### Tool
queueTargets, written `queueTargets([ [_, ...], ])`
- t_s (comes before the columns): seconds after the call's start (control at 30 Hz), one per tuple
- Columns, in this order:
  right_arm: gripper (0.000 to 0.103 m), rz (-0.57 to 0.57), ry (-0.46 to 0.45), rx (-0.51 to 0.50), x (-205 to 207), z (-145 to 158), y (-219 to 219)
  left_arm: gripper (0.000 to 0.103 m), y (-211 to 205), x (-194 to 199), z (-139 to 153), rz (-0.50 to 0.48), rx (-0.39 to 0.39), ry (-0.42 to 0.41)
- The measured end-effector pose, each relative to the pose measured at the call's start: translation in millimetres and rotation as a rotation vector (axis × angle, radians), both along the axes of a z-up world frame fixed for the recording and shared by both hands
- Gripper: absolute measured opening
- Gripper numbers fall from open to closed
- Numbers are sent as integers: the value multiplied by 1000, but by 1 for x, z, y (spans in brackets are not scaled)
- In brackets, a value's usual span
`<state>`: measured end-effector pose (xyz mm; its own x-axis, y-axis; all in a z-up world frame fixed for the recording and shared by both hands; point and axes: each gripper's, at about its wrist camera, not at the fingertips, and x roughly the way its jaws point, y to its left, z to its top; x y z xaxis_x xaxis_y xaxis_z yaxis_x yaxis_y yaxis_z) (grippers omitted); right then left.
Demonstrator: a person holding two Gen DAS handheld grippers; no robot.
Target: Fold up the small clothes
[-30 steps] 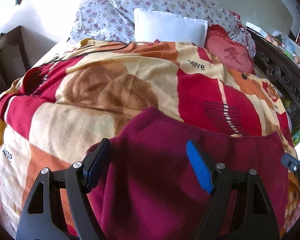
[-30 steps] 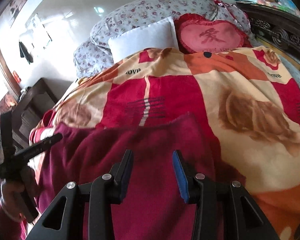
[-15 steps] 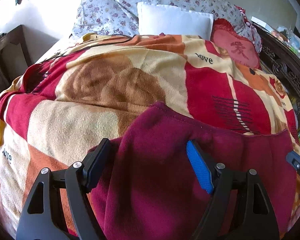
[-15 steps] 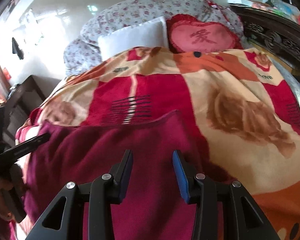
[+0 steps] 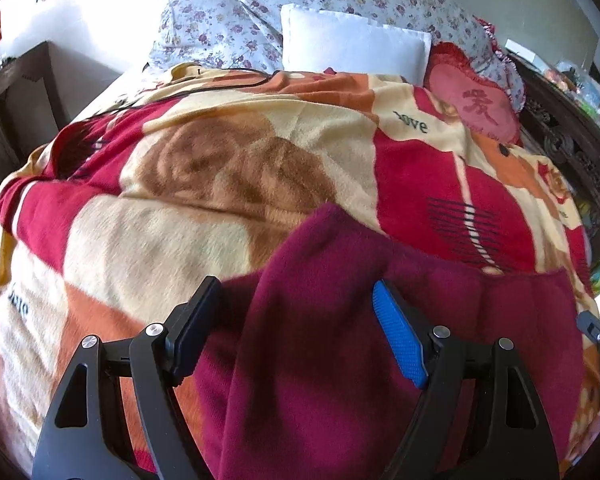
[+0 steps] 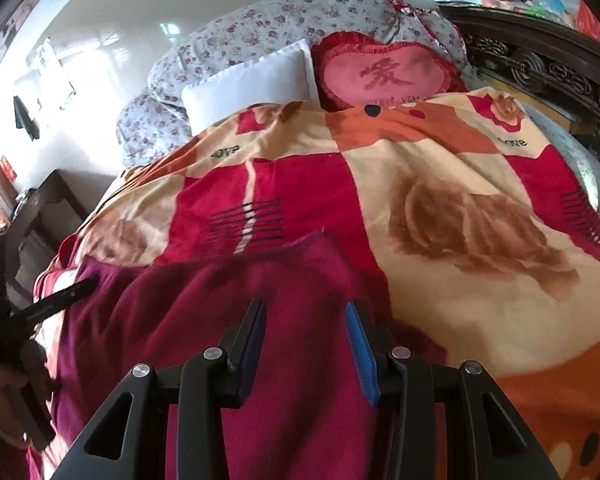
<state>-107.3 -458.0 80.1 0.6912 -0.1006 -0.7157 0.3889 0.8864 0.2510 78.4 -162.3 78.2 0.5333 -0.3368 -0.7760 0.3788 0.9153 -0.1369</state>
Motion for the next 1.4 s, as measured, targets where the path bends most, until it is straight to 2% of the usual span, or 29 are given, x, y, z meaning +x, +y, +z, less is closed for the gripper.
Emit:
queueTargets([
  [0.2, 41, 25, 37, -23, -44, -4, 18, 79, 30, -40, 11, -46, -31, -15],
  [0.3, 42, 11, 118, -32, -47, -27, 19, 79, 47, -60, 7, -42, -36, -3],
  [0.37, 42, 7, 122, -4, -46, -36, 14, 79, 57, -71, 1, -33, -14, 2],
  [0.53, 43, -14, 118, -31, -48, -18, 20, 78, 77, -91, -15, -19, 10, 35],
  [0.63, 43, 35, 72, -38, -52, 0, 41, 78, 89, -100, -20, -6, -4, 45],
  [0.7, 43, 75, 72, -44, -52, 3, 58, 79, 96, -103, -26, 1, -3, 57],
  [0.77, 43, 95, 88, -39, -51, -3, 70, 79, 102, -104, -35, 19, -3, 76],
  [0.87, 43, 105, 150, -27, -49, -30, 79, 79, 110, -104, -48, 39, -32, 120],
  [0.93, 44, 106, 135, -80, -50, -33, 86, 79, 112, -106, -52, 44, -42, 125],
  [1.03, 43, 116, 192, -98, -41, -23, 94, 79, 114, -108, -53, 48, -51, 119],
  [1.1, 43, 154, 157, -63, -37, -10, 100, 79, 116, -109, -53, 52, -61, 122],
  [1.23, 43, 210, 114, -69, -16, 9, 124, 79, 120, -111, -52, 59, -80, 129],
  [1.4, 43, 311, 70, -20, 41, 15, 164, 79, 122, -112, -51, 55, -89, 135],
])
